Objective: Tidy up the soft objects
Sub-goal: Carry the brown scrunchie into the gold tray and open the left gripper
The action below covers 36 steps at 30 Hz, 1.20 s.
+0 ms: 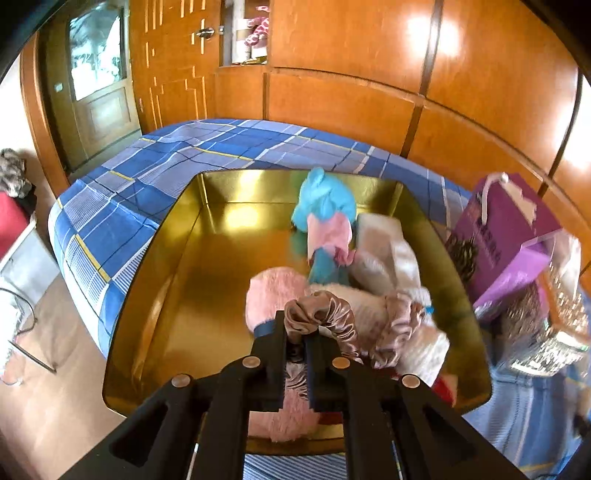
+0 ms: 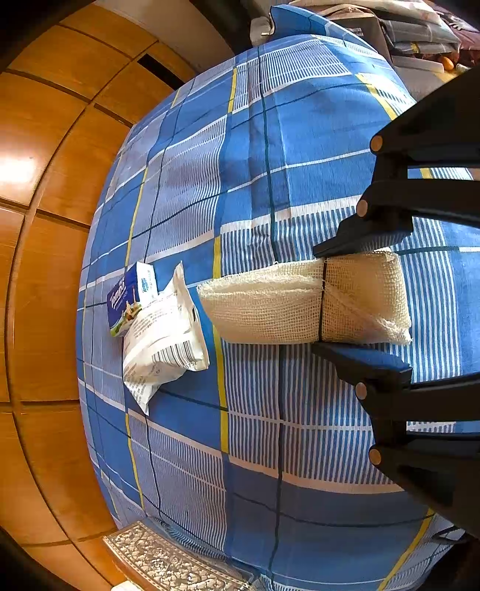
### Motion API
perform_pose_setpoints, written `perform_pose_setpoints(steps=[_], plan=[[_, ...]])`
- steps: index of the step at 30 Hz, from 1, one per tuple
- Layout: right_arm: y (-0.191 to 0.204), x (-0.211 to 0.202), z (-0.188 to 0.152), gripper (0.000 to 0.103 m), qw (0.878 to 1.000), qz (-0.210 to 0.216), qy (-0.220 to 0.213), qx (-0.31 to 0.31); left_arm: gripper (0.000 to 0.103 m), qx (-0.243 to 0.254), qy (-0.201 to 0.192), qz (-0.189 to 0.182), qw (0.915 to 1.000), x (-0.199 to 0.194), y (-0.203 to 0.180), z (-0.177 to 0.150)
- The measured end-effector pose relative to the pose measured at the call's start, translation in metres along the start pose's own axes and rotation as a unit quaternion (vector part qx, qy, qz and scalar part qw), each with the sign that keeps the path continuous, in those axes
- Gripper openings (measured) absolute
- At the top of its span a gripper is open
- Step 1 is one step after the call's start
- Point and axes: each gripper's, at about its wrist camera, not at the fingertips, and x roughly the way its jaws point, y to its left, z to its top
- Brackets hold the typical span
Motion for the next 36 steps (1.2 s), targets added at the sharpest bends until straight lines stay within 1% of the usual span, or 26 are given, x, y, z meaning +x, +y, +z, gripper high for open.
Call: perform_pose_setpoints(steps=[7,8,9,10,11,12,14,17,21,25,27,28,31,32,36], plan=[[0.001,0.000,-0.001,0.044,1.000,-0.006,-0.003,0.003,0.012,0.013,0.004,0.010,0.9999,0.010,-0.005,-0.013],[0.000,0.000,-0.001,0.044,1.000,-0.006,-0.004,0.003,0.016,0.015,0.003,0.013,0.9998,0.011,-0.005,-0.014],[0.000,-0.001,-0.001,0.044,1.000,-0.006,-0.004,0.003,0.025,0.015,0.003,0.014,0.9998,0.011,-0.005,-0.014],[0.000,-0.001,-0.001,0.044,1.000,-0.007,-0.003,0.003,0.030,0.015,0.003,0.014,0.9998,0.011,-0.005,-0.014],[0.001,-0.001,-0.001,0.044,1.000,-0.007,-0.003,0.002,0.037,0.013,0.002,0.011,0.9999,0.010,-0.005,-0.015],[0.001,-0.001,-0.001,0.044,1.000,-0.007,-0.003,0.002,0.040,0.010,0.001,0.010,0.9999,0.010,-0.004,-0.015],[0.002,-0.001,-0.001,0.044,1.000,-0.009,-0.004,0.002,0.042,0.008,-0.001,0.007,0.9999,0.008,-0.004,-0.015],[0.002,-0.001,-0.001,0.044,1.000,-0.010,-0.005,0.002,0.048,0.007,-0.006,0.006,0.9999,0.004,-0.004,-0.014],[0.002,-0.001,-0.001,0.044,1.000,-0.010,-0.005,0.002,0.056,0.009,-0.024,0.007,0.9996,-0.007,-0.005,-0.010],[0.002,-0.001,-0.001,0.044,1.000,-0.009,-0.005,0.007,0.058,0.015,-0.039,0.008,0.9991,-0.017,-0.006,-0.007],[0.002,-0.001,0.000,0.044,1.000,-0.009,-0.004,0.007,0.063,0.014,-0.044,0.008,0.9989,-0.022,-0.005,-0.005],[0.002,-0.002,0.000,0.044,1.000,-0.007,-0.002,0.008,0.063,0.014,-0.046,0.009,0.9988,-0.023,-0.005,-0.005],[0.000,-0.005,0.002,0.043,1.000,0.012,0.006,0.014,0.065,0.012,-0.055,0.010,0.9984,-0.029,-0.003,-0.002],[0.001,-0.008,0.003,0.043,1.000,0.020,0.008,0.015,0.067,0.012,-0.056,0.011,0.9983,-0.030,-0.003,-0.001],[0.009,-0.027,0.008,0.043,0.999,0.029,-0.013,0.002,0.069,0.009,-0.061,0.012,0.9980,-0.034,-0.001,0.001]])
